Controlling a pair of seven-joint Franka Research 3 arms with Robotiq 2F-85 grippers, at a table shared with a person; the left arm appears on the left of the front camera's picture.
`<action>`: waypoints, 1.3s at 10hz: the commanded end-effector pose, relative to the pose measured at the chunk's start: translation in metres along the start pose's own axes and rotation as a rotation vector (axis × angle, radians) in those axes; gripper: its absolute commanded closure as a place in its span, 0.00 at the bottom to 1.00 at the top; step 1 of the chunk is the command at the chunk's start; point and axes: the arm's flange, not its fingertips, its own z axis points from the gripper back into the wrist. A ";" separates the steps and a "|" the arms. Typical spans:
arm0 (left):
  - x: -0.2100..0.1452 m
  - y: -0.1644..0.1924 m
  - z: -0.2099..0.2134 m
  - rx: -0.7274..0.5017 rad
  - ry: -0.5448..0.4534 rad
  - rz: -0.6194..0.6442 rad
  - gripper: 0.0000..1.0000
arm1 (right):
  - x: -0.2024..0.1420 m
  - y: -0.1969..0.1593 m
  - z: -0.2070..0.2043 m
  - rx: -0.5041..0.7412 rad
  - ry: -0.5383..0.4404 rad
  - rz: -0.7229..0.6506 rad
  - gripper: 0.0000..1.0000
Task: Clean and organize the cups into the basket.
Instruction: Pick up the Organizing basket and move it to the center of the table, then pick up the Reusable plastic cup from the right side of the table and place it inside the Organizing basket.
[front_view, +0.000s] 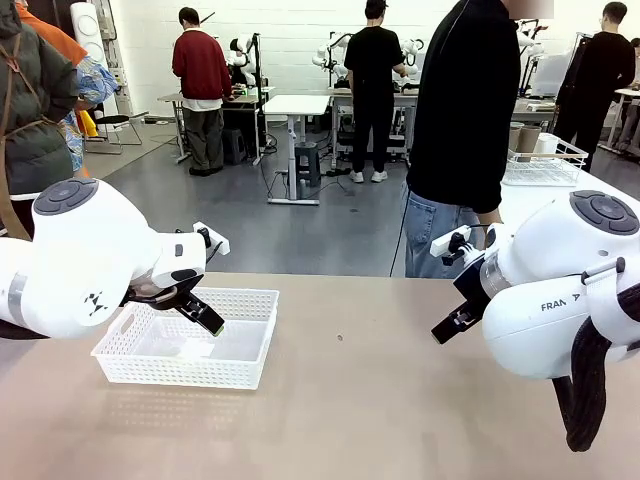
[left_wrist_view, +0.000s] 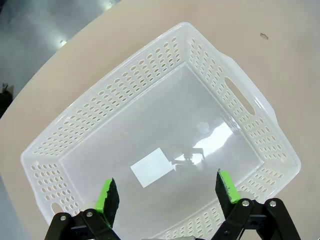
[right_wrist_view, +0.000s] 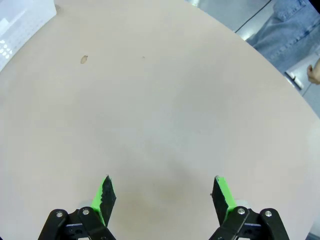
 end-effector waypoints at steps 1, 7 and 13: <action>0.000 0.000 0.000 0.000 0.000 0.000 0.00 | 0.000 0.000 0.000 0.000 0.000 0.000 0.00; 0.003 -0.018 0.067 -0.028 0.022 -0.026 0.00 | -0.013 0.013 0.048 -0.086 0.064 -0.032 0.00; -0.091 -0.023 0.147 -0.006 0.182 -0.127 0.00 | -0.121 0.108 0.180 -0.055 0.162 0.058 0.00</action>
